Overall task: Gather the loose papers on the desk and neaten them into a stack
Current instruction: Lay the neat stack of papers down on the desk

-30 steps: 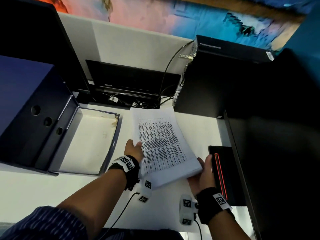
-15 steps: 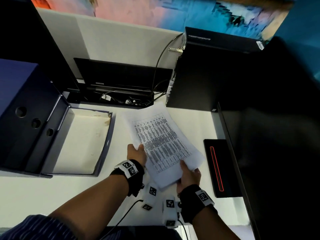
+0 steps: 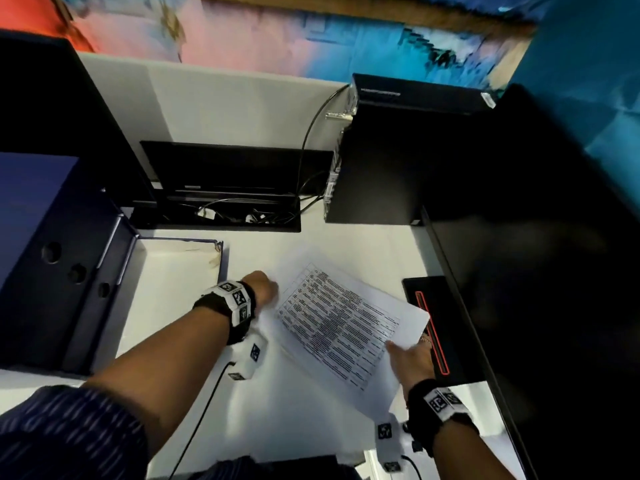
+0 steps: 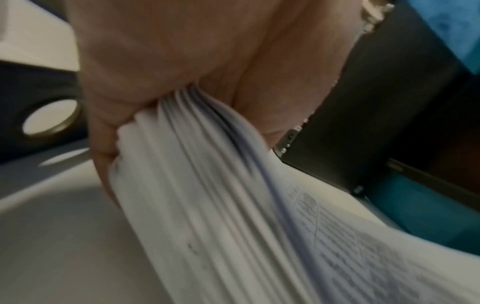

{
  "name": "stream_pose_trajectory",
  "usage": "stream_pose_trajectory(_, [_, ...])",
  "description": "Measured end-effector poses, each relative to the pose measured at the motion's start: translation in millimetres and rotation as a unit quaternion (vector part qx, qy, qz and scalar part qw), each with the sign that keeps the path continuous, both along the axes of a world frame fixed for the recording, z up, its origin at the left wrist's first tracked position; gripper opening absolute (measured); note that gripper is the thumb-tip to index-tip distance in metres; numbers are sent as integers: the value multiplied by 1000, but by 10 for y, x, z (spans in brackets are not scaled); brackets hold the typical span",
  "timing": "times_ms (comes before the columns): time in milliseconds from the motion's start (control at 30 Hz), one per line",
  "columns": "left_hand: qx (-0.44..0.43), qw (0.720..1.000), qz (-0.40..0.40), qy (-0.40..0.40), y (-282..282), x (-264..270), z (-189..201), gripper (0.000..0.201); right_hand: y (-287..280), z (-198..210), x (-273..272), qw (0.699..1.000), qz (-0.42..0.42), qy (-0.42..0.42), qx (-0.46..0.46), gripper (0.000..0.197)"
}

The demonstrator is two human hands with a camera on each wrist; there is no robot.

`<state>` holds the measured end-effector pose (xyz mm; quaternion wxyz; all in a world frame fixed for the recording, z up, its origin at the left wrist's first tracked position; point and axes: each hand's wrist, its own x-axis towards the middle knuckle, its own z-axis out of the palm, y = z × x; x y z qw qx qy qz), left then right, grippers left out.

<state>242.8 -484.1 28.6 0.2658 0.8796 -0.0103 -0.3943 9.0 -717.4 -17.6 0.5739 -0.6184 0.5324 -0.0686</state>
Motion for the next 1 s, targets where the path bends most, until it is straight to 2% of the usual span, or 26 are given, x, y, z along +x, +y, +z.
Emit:
stream_pose_trajectory(67, [65,996,-61,-16,5,-47,-103,33,27,17,99,999,-41,-22,-1,57])
stream_pose_trajectory(167, [75,996,-27,-29,17,-94,-182,39,88,75,141,998,-51,-28,-14,55])
stream_pose_trajectory(233, [61,998,-12,-33,27,-134,-191,36,56,46,114,998,-58,-19,-3,55])
stream_pose_trajectory(333, [27,999,22,12,120,-122,-219,33,21,-79,84,997,-72,-10,-10,50])
stream_pose_trajectory(400, [26,999,45,13,189,-148,-308,37,43,-140,10,997,-78,-18,6,41])
stream_pose_trajectory(500, [27,998,51,-28,240,-269,-387,42,92,-146,-123,997,-27,-12,73,25])
stream_pose_trajectory(567, [15,997,69,-43,264,-354,-396,35,98,-96,-179,995,12,-2,97,33])
stream_pose_trajectory(600, [1,996,80,-43,274,-389,-374,32,73,-85,-200,995,18,-8,95,31])
stream_pose_trajectory(667, [-46,991,125,-2,300,-462,-337,35,-2,-32,-206,998,6,-22,67,23])
stream_pose_trajectory(733, [-99,978,175,63,303,-537,-293,46,-76,12,-185,999,-3,-23,49,23])
stream_pose_trajectory(767, [-104,976,180,65,299,-567,-301,47,-90,5,-167,999,5,-24,40,23])
stream_pose_trajectory(900, [-39,982,180,-35,314,-664,-364,46,-82,-24,-69,998,58,-15,38,27])
stream_pose_trajectory(1000, [-4,986,162,-33,310,-667,-394,58,-113,-9,-2,998,53,-10,21,21])
